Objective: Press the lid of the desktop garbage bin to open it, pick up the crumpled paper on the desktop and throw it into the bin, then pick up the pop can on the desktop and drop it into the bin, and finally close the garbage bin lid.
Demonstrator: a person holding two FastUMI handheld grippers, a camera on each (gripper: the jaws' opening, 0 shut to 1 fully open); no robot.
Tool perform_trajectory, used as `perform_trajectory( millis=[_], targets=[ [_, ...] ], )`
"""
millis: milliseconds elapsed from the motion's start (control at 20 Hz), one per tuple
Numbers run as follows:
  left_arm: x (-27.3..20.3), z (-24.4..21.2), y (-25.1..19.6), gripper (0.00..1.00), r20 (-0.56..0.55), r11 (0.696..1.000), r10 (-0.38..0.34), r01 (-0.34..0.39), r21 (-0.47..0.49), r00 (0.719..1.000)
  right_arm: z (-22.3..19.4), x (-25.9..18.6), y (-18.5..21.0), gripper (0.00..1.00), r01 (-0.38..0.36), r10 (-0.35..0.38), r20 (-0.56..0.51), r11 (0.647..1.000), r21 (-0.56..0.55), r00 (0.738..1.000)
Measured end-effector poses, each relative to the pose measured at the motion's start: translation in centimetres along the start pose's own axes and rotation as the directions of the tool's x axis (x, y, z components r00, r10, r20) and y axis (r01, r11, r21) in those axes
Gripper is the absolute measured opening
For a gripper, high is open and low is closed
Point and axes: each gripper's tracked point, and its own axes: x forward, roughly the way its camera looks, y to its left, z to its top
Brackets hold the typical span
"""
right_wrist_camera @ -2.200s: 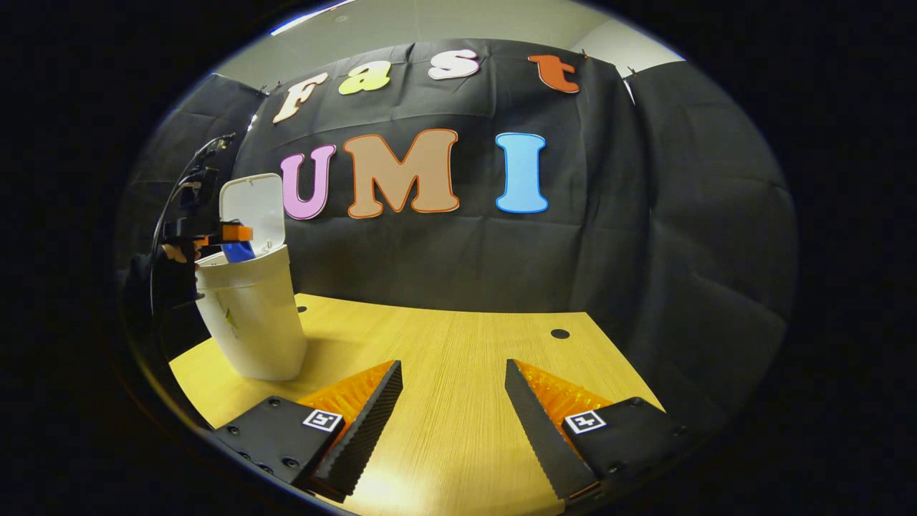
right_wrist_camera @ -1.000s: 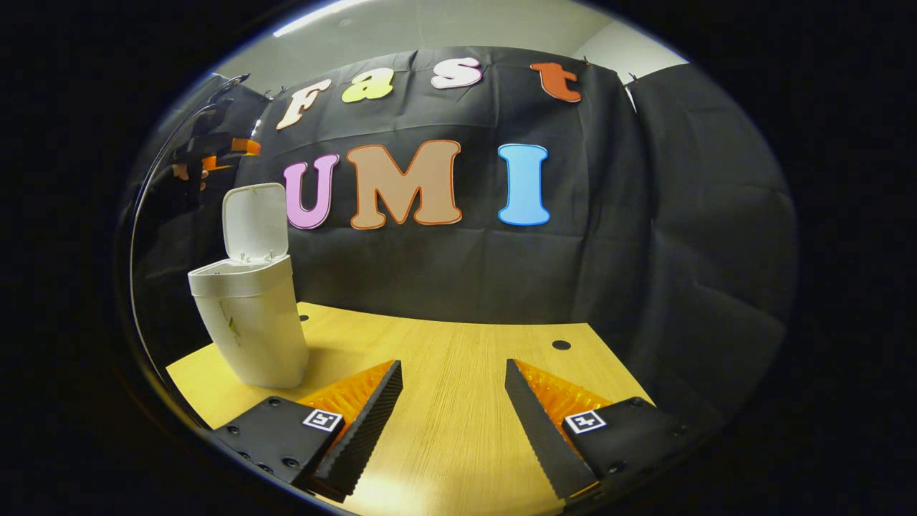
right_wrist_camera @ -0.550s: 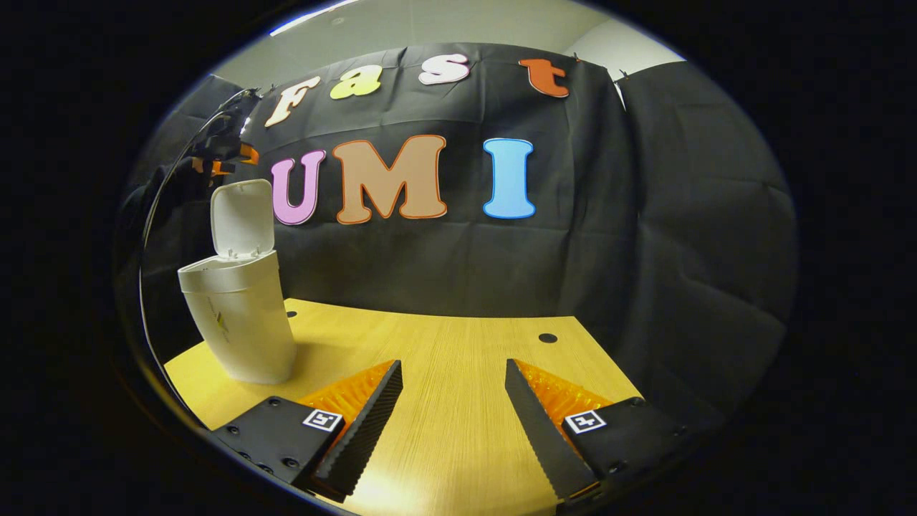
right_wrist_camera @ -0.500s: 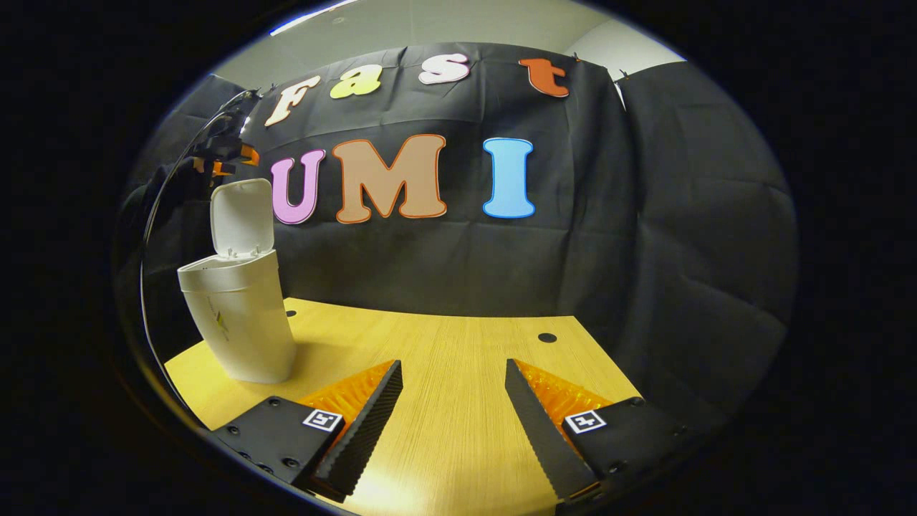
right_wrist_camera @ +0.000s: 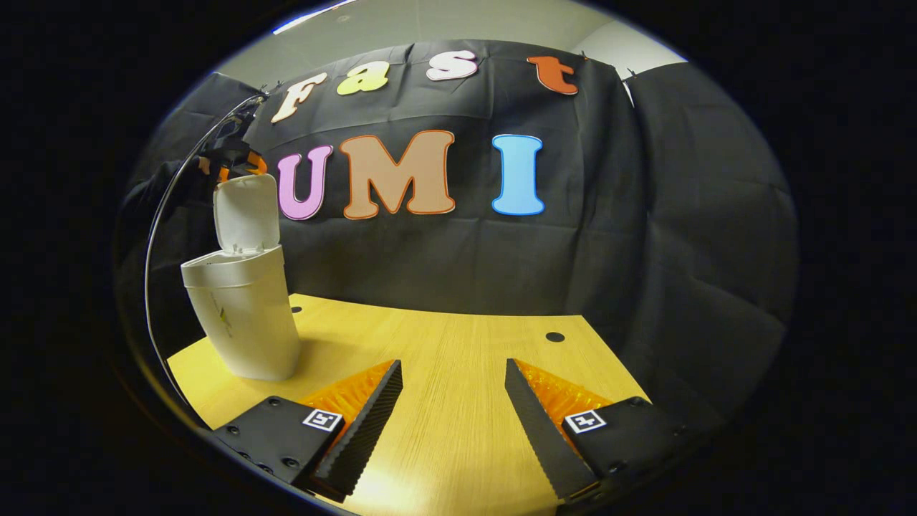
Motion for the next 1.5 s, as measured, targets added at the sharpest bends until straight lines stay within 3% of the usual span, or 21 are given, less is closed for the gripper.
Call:
perform_trajectory(
  millis=[500,850,1150,1250,1400,1500],
  targets=[
    [-7.0,-5.1,-2.0,0.92,-0.031,0.999,-0.025,0.024,-0.041,0.999,0.3,0.4,0.9,0.96,-0.059,0.059,0.001,0.998,-0.015,0.998],
    [-10.5,-12.8,-3.7,0.94,-0.154,0.998,-0.055,0.051,-0.028,0.987,-0.5,0.0,1.1,0.96,-0.081,0.081,-0.014,0.997,-0.019,0.997],
    [-11.7,-18.7,-4.2,0.95,-0.301,0.999,-0.051,0.049,-0.014,0.952,-1.5,-0.4,1.9,0.96,-0.107,0.106,-0.035,0.994,-0.034,0.994],
    [-11.8,-18.3,-4.3,0.97,-0.273,0.999,-0.050,0.052,0.000,0.961,-1.7,-0.4,1.9,0.96,-0.113,0.111,-0.041,0.993,-0.029,0.993],
    [-11.8,-19.2,-4.7,0.95,-0.262,0.996,-0.084,0.073,-0.054,0.961,-1.3,-0.5,2.2,0.96,-0.123,0.123,-0.028,0.992,-0.013,0.992],
    [-11.9,-18.2,-4.6,0.96,-0.185,0.997,-0.083,0.082,-0.015,0.979,-1.2,-0.4,2.6,0.96,-0.138,0.138,-0.026,0.990,-0.009,0.990]
  ],
)
